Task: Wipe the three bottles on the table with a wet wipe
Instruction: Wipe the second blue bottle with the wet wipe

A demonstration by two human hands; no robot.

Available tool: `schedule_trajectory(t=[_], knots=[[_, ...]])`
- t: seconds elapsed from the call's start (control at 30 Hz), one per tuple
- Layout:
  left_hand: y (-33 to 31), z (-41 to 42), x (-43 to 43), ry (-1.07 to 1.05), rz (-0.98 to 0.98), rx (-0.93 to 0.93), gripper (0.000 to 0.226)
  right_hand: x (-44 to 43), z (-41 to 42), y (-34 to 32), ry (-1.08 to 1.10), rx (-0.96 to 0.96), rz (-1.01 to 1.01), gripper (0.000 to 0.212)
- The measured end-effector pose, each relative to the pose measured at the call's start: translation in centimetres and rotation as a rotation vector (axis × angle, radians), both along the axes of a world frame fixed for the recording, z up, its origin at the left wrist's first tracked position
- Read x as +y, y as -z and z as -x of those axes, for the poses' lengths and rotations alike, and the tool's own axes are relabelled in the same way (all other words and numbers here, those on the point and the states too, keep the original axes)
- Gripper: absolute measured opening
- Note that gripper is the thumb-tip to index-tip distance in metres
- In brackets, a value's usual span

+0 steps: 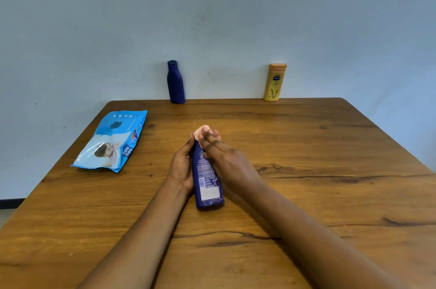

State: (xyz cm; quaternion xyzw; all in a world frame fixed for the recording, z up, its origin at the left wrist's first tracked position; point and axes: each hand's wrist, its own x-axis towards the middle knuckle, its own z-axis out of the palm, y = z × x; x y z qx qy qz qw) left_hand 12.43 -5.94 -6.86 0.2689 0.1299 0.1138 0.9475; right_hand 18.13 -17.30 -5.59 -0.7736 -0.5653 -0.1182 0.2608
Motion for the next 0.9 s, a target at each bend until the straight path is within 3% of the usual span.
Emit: schedule_trajectory(t=[0.07,0.23,0.5,0.7,0.9], knots=[[0.1,0.0,0.1,-0.014,-0.024,0.012,0.05,-0.9,1.1,0.6,-0.018,0.094,0.032,0.049],[0.7,-0.4,0.4,-0.102,-0.085,0.008,0.041,-2.9,3.6,0.4,-0.081,0.013,0.176,0.054],[0.7,-0.3,0.4,-0.108,-0.07,-0.05,0.038,-0.1,4.1,0.2,-0.008,0.099,0.119,0.057],[0.4,-0.3,0.1,-0.118,-0.038,-0.058,0.039,-1.9,4.5,0.9,0.015,-0.041,0.109,0.051],[0.7,-0.1,0.1,-0.076,0.005,-0.088,0.034,0.9,4.0,-0.7,0.113,0.068,0.116,0.048]])
